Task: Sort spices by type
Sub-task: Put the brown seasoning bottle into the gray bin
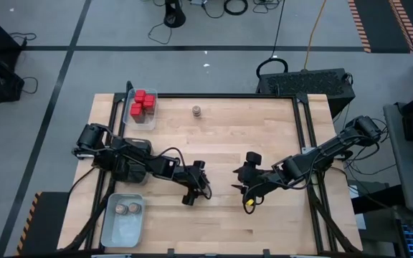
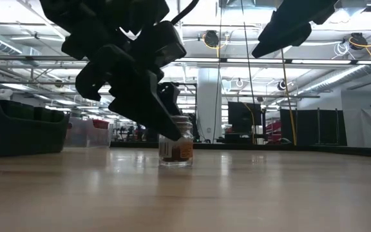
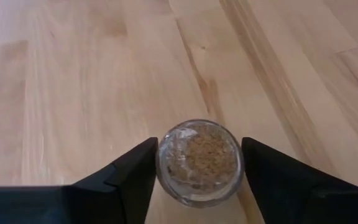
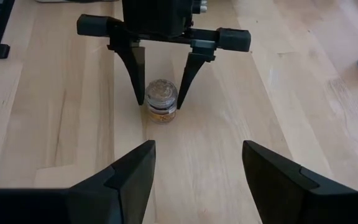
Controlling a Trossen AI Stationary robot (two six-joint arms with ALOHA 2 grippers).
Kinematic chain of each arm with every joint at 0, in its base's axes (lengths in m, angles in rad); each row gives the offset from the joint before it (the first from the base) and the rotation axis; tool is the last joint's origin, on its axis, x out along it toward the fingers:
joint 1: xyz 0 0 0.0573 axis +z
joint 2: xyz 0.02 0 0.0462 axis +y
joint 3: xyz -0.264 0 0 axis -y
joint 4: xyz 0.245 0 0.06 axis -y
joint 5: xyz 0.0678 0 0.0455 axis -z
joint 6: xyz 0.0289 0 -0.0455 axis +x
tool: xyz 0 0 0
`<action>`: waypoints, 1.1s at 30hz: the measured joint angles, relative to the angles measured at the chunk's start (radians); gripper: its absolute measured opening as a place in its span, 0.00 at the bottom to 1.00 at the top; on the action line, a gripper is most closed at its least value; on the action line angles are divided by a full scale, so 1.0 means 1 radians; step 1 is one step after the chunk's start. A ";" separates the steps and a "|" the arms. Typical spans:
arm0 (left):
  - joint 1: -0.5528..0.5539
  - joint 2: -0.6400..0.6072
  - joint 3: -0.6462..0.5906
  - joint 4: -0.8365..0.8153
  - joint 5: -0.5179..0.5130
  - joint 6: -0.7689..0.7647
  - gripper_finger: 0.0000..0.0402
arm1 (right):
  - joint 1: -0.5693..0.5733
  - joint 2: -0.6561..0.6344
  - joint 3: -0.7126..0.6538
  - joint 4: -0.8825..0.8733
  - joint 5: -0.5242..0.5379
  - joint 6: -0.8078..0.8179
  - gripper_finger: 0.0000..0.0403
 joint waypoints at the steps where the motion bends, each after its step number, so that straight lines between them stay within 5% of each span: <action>1: 0.000 0.000 0.000 -0.003 0.001 0.000 0.57 | 0.000 0.000 0.000 0.000 0.000 0.000 0.55; 6: 0.000 -0.002 0.000 -0.003 0.004 -0.001 0.48 | 0.000 0.000 0.000 0.000 0.000 -0.004 0.55; 16: 0.000 -0.050 0.000 -0.011 0.004 -0.003 0.48 | 0.000 0.000 0.000 -0.001 0.000 -0.003 0.55; 26: -0.068 -0.315 0.000 -0.291 0.149 -0.099 0.47 | 0.000 0.000 0.000 -0.002 -0.001 -0.003 0.55; 33: -0.242 -0.526 0.000 -0.459 0.034 -0.266 0.47 | 0.000 0.000 0.000 0.000 -0.001 -0.019 0.55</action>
